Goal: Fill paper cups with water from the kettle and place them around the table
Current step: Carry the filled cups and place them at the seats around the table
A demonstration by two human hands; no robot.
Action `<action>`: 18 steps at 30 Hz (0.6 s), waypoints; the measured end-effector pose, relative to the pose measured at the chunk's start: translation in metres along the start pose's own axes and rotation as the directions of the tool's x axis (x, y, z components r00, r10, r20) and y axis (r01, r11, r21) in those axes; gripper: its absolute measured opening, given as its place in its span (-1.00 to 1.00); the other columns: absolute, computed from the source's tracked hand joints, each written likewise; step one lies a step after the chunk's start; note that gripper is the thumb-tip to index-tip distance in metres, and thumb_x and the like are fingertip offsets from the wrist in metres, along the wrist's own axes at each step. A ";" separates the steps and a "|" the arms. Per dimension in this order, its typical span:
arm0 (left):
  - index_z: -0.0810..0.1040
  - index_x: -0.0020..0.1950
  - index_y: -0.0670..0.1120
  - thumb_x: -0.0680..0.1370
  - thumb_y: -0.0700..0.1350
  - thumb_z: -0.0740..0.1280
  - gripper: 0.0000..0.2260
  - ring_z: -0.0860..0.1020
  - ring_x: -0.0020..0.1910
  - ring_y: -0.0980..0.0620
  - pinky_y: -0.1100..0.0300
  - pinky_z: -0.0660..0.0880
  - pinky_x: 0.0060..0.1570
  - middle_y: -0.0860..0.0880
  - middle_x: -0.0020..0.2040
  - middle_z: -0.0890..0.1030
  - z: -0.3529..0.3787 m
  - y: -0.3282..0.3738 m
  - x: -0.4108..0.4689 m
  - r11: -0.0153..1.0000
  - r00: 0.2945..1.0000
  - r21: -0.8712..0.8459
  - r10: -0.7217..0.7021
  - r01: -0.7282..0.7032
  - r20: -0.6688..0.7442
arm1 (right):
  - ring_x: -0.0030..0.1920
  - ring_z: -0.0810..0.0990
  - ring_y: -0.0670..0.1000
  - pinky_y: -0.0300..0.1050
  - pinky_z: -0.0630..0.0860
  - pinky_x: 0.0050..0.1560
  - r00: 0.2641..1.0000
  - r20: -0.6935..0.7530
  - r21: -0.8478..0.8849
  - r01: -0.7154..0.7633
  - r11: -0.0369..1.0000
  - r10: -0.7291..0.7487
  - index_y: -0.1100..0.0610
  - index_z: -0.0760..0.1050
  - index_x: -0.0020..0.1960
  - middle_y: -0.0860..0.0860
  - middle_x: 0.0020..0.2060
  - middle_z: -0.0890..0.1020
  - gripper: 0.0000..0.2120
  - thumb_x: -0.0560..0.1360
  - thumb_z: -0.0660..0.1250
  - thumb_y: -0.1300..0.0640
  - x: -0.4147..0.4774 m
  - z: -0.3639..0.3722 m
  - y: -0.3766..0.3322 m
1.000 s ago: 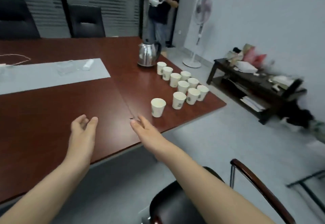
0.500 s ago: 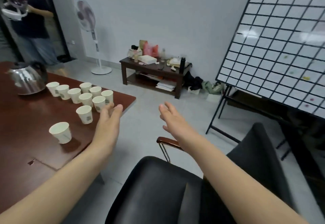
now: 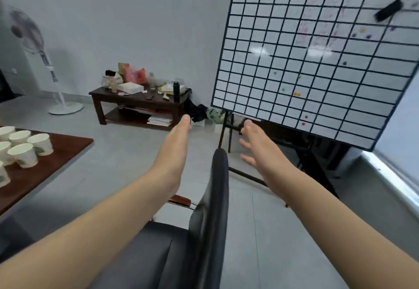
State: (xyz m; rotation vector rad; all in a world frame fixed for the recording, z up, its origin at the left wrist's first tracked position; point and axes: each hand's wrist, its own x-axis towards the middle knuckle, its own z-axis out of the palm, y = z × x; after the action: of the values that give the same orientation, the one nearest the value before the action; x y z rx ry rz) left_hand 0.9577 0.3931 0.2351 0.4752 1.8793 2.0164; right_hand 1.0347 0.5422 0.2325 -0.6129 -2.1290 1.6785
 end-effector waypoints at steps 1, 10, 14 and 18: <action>0.23 0.50 0.01 0.62 0.20 0.01 -0.50 0.22 0.46 0.10 0.08 0.10 0.46 0.09 0.47 0.29 0.023 -0.001 -0.001 1.000 1.000 -0.009 -0.005 0.005 0.000 | 0.45 0.28 -0.01 0.15 0.25 0.45 1.000 0.005 0.000 -0.009 1.000 0.009 -0.10 0.11 0.52 -0.12 0.50 0.24 -0.44 0.58 -0.02 -0.28 -0.001 -0.021 0.006; 0.27 0.48 0.05 0.61 0.20 0.07 -0.52 0.23 0.45 0.14 0.05 0.09 0.48 0.11 0.47 0.30 0.162 -0.015 0.010 0.999 0.999 -0.034 -0.036 0.036 0.015 | 0.49 0.19 -0.08 0.12 0.20 0.48 0.998 0.028 0.001 -0.053 0.999 0.053 -0.16 0.04 0.53 -0.19 0.51 0.16 -0.43 0.57 0.00 -0.27 0.005 -0.137 0.043; 0.28 0.47 0.03 0.63 0.12 0.09 -0.57 0.25 0.43 0.17 0.18 0.12 0.42 0.13 0.45 0.33 0.189 -0.022 0.033 0.999 0.999 -0.020 -0.025 0.026 0.019 | 0.49 0.20 -0.08 0.09 0.20 0.48 0.997 0.031 0.019 -0.073 0.997 0.072 -0.13 0.04 0.54 -0.19 0.51 0.18 -0.43 0.58 0.02 -0.25 0.030 -0.161 0.057; 0.25 0.49 0.05 0.63 0.10 0.08 -0.57 0.22 0.45 0.18 0.15 0.09 0.45 0.15 0.47 0.29 0.200 -0.036 0.070 0.999 0.999 0.024 -0.047 0.046 0.013 | 0.48 0.23 -0.08 0.10 0.22 0.47 0.994 0.060 0.023 -0.095 0.995 0.093 -0.14 0.04 0.54 -0.18 0.50 0.19 -0.44 0.58 0.02 -0.24 0.069 -0.169 0.071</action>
State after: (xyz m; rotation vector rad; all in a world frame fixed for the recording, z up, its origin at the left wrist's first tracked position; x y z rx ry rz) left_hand 0.9892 0.6046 0.2136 0.4459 1.8906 1.9586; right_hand 1.0742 0.7314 0.2027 -0.6738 -2.1457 1.7924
